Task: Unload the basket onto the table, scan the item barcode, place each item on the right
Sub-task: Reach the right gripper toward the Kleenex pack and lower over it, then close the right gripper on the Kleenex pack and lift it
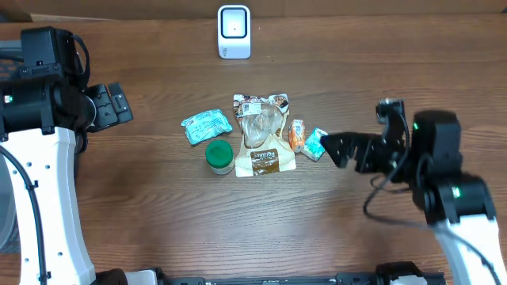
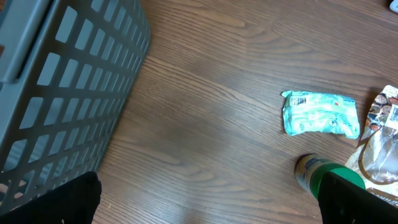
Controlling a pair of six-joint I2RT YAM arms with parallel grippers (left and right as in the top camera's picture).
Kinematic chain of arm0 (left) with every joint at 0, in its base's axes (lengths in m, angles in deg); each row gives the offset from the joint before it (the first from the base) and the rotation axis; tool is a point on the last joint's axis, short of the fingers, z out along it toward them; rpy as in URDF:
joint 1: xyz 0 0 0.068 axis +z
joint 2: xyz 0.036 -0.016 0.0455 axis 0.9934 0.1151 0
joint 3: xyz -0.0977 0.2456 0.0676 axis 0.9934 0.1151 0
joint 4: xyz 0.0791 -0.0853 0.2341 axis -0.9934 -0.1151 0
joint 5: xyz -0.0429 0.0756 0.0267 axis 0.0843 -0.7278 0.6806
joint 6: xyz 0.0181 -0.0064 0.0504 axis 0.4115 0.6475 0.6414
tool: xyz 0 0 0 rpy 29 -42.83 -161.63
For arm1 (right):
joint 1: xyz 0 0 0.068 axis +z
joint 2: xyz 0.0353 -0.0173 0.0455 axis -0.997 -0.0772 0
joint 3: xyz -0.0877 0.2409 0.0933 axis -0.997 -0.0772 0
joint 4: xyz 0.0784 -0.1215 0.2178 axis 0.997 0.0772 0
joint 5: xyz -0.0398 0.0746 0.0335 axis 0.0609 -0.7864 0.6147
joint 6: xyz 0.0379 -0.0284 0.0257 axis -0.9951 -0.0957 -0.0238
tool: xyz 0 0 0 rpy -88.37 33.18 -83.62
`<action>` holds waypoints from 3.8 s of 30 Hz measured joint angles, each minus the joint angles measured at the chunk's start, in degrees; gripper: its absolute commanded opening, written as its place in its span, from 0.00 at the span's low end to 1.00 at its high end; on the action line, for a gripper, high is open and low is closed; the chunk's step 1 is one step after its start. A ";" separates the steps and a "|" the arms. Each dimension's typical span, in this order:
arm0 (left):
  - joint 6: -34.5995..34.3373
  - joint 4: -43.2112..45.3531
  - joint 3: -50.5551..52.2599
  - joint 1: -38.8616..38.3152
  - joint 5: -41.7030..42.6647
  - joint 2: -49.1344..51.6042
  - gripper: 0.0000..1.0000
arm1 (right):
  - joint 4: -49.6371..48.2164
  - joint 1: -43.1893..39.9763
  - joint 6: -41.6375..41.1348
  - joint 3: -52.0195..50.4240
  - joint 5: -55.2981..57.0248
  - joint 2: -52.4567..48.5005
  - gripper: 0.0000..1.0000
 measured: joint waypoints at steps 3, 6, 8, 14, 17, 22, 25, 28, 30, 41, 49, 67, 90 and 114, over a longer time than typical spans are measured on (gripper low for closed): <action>0.00 0.02 0.00 0.00 0.02 0.04 1.00 | -1.09 0.02 -2.05 1.25 -2.54 -6.62 0.92; 0.00 0.02 0.00 0.00 0.02 0.04 1.00 | -1.77 0.11 -3.58 1.25 -5.14 -12.11 0.51; -0.02 0.02 0.00 0.00 0.00 0.04 1.00 | -1.81 0.44 -4.31 1.25 -6.12 -15.65 0.16; -0.02 0.02 0.00 0.00 0.00 0.04 1.00 | -1.68 2.71 -8.74 1.27 -5.25 -27.45 0.04; -0.02 0.02 0.00 0.00 0.00 0.04 1.00 | -1.75 3.72 -10.99 1.27 -3.58 -31.28 0.04; -0.02 0.02 0.00 0.00 0.00 0.04 1.00 | -2.45 5.70 -14.16 1.27 0.85 -34.12 0.04; -0.02 0.02 0.00 0.00 0.00 0.04 1.00 | -2.91 6.91 -15.34 1.27 3.39 -34.36 0.04; -0.02 0.02 0.00 0.00 0.00 0.04 1.00 | -4.15 8.37 -16.02 1.27 5.55 -34.91 0.04; -0.02 0.02 0.00 0.00 0.00 0.04 1.00 | -5.11 9.73 -16.72 1.25 7.48 -35.43 0.04; -0.02 0.02 0.00 0.00 0.02 0.04 1.00 | -11.19 12.92 -21.57 -1.90 17.66 -36.24 0.05; -0.02 0.02 0.00 0.00 0.02 0.04 1.00 | -13.64 12.92 -22.03 -1.95 20.04 -39.23 0.05; -0.02 0.02 0.00 0.00 0.02 0.04 1.00 | -3.21 8.52 -21.22 -0.68 29.00 -39.93 0.10; -0.02 0.02 0.00 0.00 0.00 0.04 1.00 | -7.26 14.32 -21.31 6.67 16.87 -40.13 0.06; -0.02 0.02 0.00 0.00 0.02 0.04 1.00 | -12.39 14.32 -22.95 6.58 21.88 -45.11 0.04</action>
